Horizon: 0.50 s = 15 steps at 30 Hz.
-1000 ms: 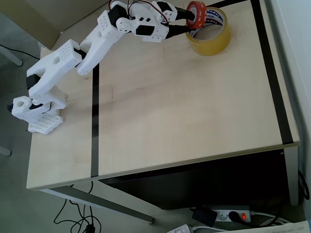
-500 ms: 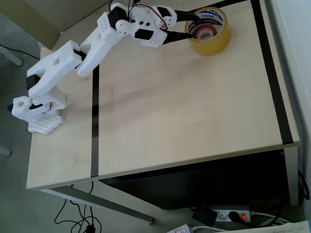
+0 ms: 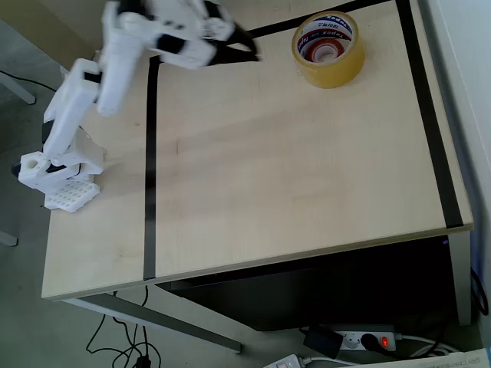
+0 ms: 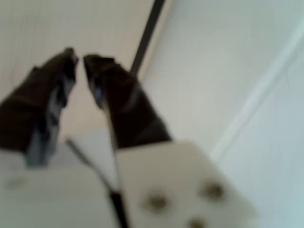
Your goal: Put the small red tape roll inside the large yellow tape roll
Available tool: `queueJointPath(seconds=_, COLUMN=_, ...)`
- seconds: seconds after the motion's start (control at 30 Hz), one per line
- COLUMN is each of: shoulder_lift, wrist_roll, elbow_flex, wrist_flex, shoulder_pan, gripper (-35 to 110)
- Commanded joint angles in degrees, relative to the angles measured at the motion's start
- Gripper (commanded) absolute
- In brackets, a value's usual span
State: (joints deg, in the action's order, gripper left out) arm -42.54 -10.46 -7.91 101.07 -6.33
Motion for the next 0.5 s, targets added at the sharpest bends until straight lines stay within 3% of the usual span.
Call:
queueJointPath(seconds=0.0, shoulder_lift=-29.44, wrist_roll=5.98, elbow_flex=7.47, wrist_flex=2.64, shoulder_pan=4.31, gripper=0)
queueJointPath(seconds=0.1, shoulder_lift=-45.62, wrist_roll=10.37, elbow_flex=20.13, wrist_flex=2.55, shoulder_pan=7.12, gripper=0)
queueJointPath(seconds=0.17, shoulder_lift=-60.38, wrist_roll=11.07, elbow_flex=38.32, wrist_flex=1.76, shoulder_pan=7.21, gripper=0)
queueJointPath(seconds=0.23, shoulder_lift=-77.26, wrist_roll=11.51, elbow_flex=64.69, wrist_flex=-7.47, shoulder_pan=8.61, gripper=0)
queueJointPath(seconds=0.33, shoulder_lift=-104.77, wrist_roll=12.22, elbow_flex=106.35, wrist_flex=-31.73, shoulder_pan=12.39, gripper=0)
queueJointPath(seconds=0.47, shoulder_lift=-119.27, wrist_roll=12.04, elbow_flex=129.99, wrist_flex=-36.65, shoulder_pan=12.3, gripper=0)
